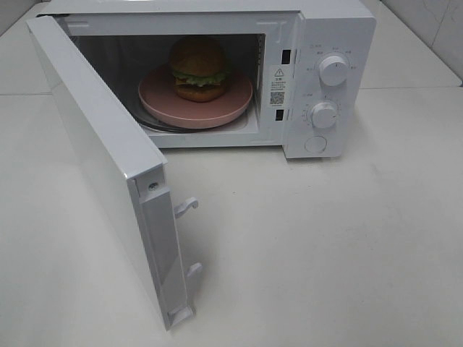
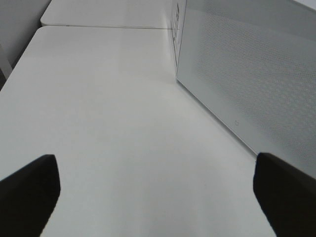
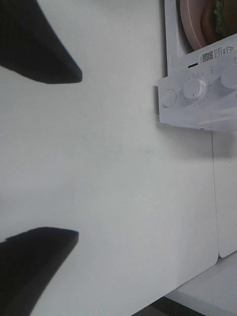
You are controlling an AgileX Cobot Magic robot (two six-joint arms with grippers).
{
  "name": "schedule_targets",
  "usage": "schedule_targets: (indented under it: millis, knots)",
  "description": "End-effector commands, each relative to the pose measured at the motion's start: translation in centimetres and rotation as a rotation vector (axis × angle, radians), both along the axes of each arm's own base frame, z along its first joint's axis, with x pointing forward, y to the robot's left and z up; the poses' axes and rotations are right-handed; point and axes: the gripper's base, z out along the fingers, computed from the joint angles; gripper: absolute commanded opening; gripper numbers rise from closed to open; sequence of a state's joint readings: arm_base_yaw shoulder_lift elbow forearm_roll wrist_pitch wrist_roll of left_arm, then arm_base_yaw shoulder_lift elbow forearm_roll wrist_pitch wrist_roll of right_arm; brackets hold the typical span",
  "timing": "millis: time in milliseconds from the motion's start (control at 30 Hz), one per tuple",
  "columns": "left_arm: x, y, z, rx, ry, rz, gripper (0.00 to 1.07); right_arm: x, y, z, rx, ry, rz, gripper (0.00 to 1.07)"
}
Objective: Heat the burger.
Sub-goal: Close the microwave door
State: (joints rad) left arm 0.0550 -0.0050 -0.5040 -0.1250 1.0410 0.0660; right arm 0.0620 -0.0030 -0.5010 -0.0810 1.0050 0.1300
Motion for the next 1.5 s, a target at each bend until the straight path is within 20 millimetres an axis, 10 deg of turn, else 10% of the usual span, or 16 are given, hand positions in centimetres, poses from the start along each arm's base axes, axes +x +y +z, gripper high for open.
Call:
schedule_targets:
  millis: [33,600,1500]
  knots:
    - [-0.5,-0.2,1.4,-0.027,-0.121,-0.008,0.96,-0.4,0.0,0.0,-0.007,-0.030,0.001,0.76]
    - [4.2,0.6,4.5,-0.010,-0.277,0.049,0.01,-0.4,0.0,0.0,-0.007,-0.030,0.001,0.76]
    - [12.6,2.0,-3.6,-0.001,-0.445,0.153,0.00,-0.4,0.0,0.0,-0.006,-0.030,0.001,0.76]
